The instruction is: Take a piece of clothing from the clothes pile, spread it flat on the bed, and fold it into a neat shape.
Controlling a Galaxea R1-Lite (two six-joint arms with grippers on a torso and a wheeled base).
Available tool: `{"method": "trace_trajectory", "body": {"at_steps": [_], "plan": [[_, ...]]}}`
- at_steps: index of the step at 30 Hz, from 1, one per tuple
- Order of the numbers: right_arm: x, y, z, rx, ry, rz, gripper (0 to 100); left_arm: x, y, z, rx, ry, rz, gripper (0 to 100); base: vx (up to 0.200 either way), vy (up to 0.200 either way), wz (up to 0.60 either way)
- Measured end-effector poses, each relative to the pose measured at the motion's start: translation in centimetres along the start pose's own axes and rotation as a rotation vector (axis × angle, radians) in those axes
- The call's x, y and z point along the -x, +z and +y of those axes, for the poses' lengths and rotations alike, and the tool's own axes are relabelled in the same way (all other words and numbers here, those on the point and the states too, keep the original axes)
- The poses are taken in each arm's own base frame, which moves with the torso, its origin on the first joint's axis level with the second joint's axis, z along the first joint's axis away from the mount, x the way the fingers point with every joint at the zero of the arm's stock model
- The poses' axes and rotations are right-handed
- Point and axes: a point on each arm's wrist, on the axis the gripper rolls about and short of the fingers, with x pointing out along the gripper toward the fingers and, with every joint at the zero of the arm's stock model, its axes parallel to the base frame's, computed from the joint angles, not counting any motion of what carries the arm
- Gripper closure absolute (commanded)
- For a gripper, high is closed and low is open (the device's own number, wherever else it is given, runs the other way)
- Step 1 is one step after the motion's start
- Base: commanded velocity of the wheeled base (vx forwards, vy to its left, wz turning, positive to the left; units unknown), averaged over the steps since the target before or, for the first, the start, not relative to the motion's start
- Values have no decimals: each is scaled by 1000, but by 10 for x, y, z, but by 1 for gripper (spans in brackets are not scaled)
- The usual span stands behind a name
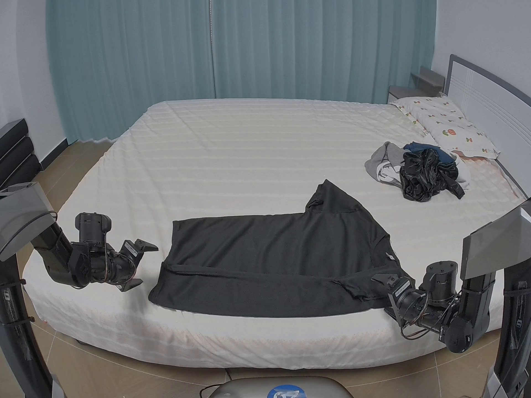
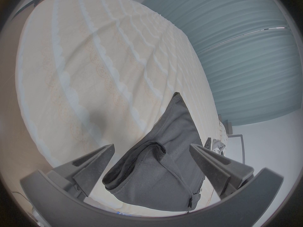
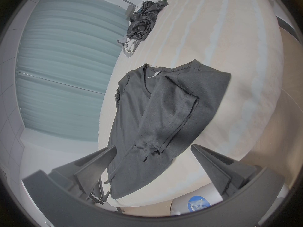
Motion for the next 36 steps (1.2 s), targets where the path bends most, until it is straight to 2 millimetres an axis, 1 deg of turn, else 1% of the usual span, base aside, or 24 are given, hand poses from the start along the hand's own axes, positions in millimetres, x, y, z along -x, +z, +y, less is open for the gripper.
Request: {"method": "trace_trajectory", "body": {"at_steps": [7,11,15,18,20,29,36], "plan": [[-1,1,1,0,10,-3,0,0,0,0,0,1,2,0,0,0,0],[7,1,2,0,11,-1,0,0,0,0,0,1,2,0,0,0,0],[17,4,8,1,30,-3,0,0,0,0,0,2,1,0,0,0,0],[19,5,12,2,48,-6,0,0,0,0,1,2,2,0,0,0,0],[16,5,14,3,56,-6,0,0,0,0,1,2,2,0,0,0,0],[-4,3,7,3,43,-6,0,-1,0,0,-1,2,2,0,0,0,0],[-13,3,6,5,46,-15,0,-1,0,0,-1,2,2,0,0,0,0]]}}
